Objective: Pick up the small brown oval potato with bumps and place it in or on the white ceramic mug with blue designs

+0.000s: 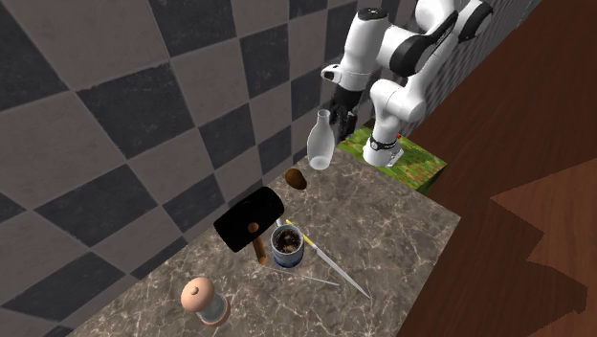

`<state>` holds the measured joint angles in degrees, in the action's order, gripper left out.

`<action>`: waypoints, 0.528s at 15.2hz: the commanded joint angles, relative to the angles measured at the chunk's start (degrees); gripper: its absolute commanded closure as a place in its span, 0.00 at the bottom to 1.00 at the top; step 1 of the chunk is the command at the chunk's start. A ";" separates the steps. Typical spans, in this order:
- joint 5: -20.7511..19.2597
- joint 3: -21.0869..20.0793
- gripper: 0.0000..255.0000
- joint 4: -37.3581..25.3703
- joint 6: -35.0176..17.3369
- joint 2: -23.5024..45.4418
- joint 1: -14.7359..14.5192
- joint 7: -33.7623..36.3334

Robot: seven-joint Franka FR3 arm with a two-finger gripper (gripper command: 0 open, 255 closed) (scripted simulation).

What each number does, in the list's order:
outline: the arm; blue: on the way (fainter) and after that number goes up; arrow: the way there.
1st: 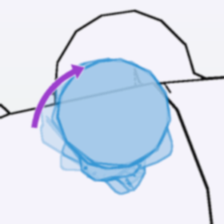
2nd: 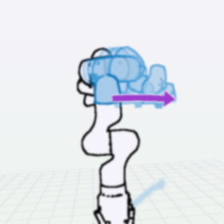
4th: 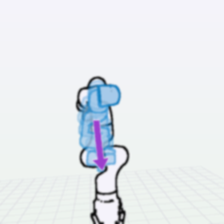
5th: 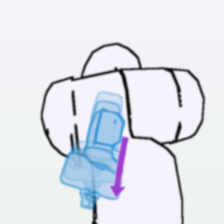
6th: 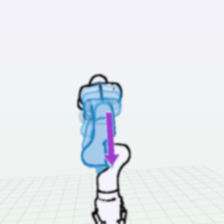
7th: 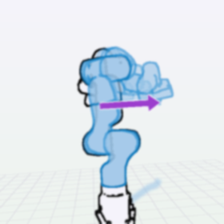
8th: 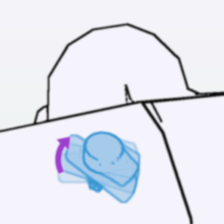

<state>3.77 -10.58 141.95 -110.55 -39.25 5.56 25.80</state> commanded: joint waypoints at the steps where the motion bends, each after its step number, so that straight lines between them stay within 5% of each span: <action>1: -0.44 -3.68 0.00 0.63 -4.12 3.34 2.21 8.06; 8: -7.39 -15.97 0.00 -2.71 -13.85 18.73 11.90 37.00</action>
<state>-2.12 -24.61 140.06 -123.12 -23.19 15.89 57.54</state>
